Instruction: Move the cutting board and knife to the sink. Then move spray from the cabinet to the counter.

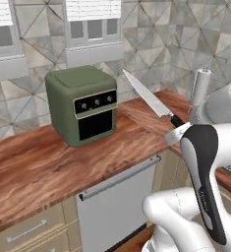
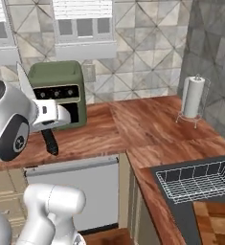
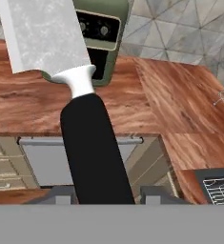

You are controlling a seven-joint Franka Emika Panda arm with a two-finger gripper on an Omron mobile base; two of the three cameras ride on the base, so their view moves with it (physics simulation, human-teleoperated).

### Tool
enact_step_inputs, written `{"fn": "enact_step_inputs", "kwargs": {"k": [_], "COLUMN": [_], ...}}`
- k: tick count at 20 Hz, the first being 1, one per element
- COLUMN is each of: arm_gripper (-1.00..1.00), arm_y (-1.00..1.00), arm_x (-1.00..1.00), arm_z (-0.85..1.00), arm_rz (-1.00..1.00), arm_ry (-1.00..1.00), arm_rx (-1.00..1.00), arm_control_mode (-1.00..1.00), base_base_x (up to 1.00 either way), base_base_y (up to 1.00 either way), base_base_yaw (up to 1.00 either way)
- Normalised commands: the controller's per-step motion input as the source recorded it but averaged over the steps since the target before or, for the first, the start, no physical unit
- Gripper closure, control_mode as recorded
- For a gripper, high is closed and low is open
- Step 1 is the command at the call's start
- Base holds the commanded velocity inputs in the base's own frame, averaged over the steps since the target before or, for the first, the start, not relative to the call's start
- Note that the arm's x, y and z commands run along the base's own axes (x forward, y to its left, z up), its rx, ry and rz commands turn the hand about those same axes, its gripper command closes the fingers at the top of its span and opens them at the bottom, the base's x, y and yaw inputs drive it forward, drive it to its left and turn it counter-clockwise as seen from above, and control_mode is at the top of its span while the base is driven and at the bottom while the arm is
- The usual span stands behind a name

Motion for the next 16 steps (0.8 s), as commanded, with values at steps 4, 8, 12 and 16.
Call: {"fn": "enact_step_inputs", "kwargs": {"k": [4, 8, 12, 16], "arm_gripper": [1.00, 1.00, 1.00, 1.00], "arm_y": [0.00, 0.00, 0.00, 0.00], "arm_x": [0.00, 0.00, 0.00, 0.00], "arm_z": [0.00, 0.00, 0.00, 0.00], "arm_rz": [0.00, 0.00, 0.00, 0.00], "arm_ry": [0.00, 0.00, 0.00, 0.00], "arm_rx": [0.00, 0.00, 0.00, 0.00], "arm_control_mode": [1.00, 1.00, 1.00, 1.00], "base_base_x": [0.19, 0.21, 0.01, 0.04], "base_base_y": [-0.21, -0.18, -0.26, -0.11], "base_base_yaw": [-0.84, -0.78, -0.81, -0.77]}}
